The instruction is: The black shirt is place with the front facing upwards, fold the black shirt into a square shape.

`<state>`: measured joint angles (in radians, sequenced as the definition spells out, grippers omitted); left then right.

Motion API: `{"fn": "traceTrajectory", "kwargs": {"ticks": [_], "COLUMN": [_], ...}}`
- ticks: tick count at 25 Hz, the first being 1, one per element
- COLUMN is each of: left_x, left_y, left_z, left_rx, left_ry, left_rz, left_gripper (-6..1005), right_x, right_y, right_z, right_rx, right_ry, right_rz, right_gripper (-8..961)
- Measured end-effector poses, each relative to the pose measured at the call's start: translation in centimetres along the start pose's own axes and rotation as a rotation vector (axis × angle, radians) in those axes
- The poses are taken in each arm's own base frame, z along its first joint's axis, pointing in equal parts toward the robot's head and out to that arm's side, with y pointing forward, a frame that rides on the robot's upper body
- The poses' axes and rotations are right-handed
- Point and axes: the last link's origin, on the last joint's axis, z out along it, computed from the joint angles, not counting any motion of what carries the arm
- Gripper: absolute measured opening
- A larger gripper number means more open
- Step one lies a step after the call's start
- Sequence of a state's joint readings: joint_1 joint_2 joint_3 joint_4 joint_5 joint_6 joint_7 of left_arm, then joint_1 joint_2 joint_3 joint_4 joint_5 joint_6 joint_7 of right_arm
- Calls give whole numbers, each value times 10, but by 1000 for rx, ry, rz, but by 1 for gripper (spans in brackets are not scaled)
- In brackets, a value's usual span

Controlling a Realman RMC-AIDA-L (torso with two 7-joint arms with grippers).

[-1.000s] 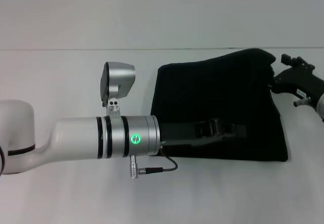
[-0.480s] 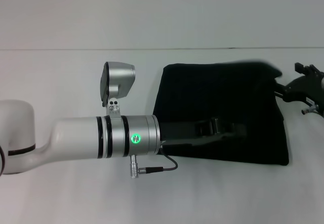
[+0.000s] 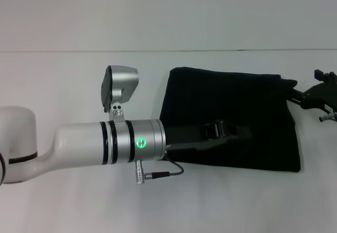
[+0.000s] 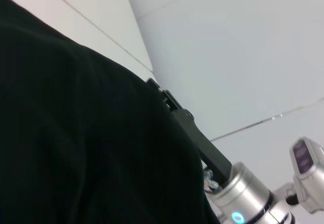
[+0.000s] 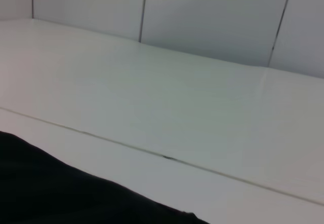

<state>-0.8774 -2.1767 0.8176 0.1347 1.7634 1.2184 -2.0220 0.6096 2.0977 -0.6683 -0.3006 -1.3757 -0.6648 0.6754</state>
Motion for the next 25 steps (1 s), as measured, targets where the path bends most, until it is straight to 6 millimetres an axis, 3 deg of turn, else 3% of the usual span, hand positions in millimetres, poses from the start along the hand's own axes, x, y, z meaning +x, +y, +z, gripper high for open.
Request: {"fn": "traceTrajectory", "kwargs": {"ticks": [12, 18, 20, 21, 25], "left_x": [1, 5, 8, 11, 17], "left_y": [1, 14, 17, 18, 13], "left_z": [1, -5, -12, -19, -54], "left_rx": [-27, -105, -133, -147, -139], "left_ry": [47, 45, 49, 54, 92], "left_rz": [-8, 47, 88, 115, 190], "left_gripper": [89, 288, 448, 528, 613], "right_x": [29, 46, 55, 59, 68], "right_y": [-13, -28, -34, -37, -40], "right_z": [-27, -49, -58, -63, -85], "right_rx": [44, 116, 152, 168, 155], "right_ry": [9, -11, -7, -12, -78], "right_rz": [69, 153, 191, 222, 382], "right_gripper": [940, 941, 941, 941, 941]}}
